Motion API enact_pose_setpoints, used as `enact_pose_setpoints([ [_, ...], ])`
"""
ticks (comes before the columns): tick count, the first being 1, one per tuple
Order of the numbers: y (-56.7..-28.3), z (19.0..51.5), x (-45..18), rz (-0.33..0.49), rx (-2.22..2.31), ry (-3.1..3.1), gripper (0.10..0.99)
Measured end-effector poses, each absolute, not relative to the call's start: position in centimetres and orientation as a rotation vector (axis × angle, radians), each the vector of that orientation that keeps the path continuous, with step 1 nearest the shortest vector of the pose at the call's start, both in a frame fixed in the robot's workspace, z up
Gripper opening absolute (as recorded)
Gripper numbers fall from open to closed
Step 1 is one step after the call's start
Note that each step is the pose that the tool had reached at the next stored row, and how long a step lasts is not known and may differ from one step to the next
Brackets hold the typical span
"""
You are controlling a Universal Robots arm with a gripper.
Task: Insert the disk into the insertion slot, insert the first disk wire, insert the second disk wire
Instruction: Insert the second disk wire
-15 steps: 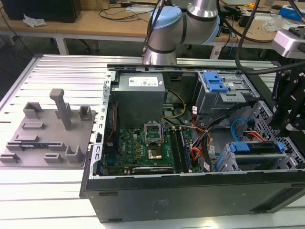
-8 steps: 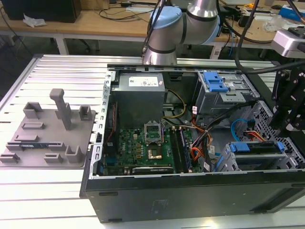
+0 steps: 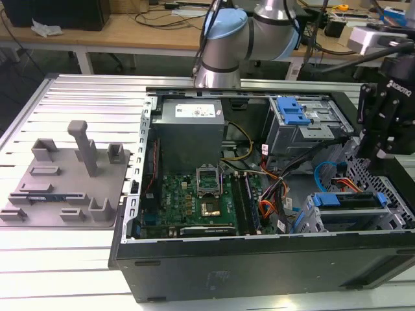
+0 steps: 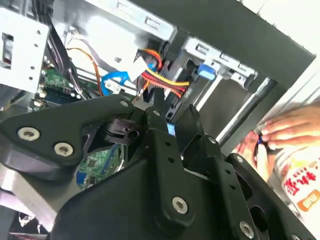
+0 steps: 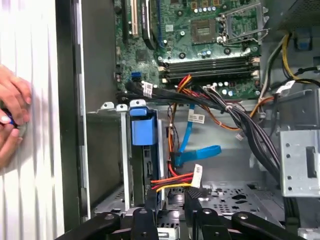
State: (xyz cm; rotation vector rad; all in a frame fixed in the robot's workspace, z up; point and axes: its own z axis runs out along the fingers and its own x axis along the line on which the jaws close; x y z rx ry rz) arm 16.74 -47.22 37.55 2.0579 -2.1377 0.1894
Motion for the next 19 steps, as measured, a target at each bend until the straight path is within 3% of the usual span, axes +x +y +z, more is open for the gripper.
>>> enact_pose_setpoints([
  [5,-47.0,37.1,13.9,0.206,2.049,-2.129,0.361],
  [19,-45.5,36.0,13.2,0.290,2.139,-1.979,0.361],
])
